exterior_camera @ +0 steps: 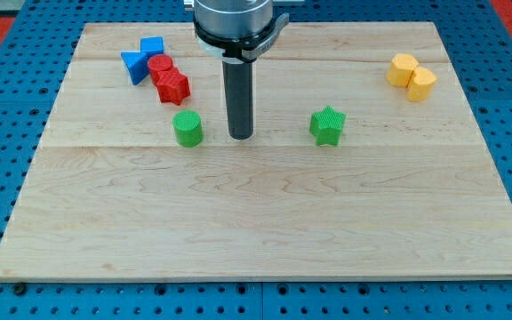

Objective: Place the arm below the green star

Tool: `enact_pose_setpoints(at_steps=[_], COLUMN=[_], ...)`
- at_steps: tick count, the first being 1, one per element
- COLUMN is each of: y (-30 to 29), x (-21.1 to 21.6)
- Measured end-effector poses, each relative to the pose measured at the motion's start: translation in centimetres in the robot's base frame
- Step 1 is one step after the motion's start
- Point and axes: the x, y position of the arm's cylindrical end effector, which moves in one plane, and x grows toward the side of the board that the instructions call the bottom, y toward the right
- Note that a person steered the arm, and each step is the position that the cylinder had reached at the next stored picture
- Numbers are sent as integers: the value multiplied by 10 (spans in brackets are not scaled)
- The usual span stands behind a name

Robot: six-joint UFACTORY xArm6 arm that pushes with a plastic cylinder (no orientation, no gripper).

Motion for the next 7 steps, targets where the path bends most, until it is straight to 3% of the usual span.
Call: enact_pose_setpoints(at_steps=[7], y=[-19], x=[2])
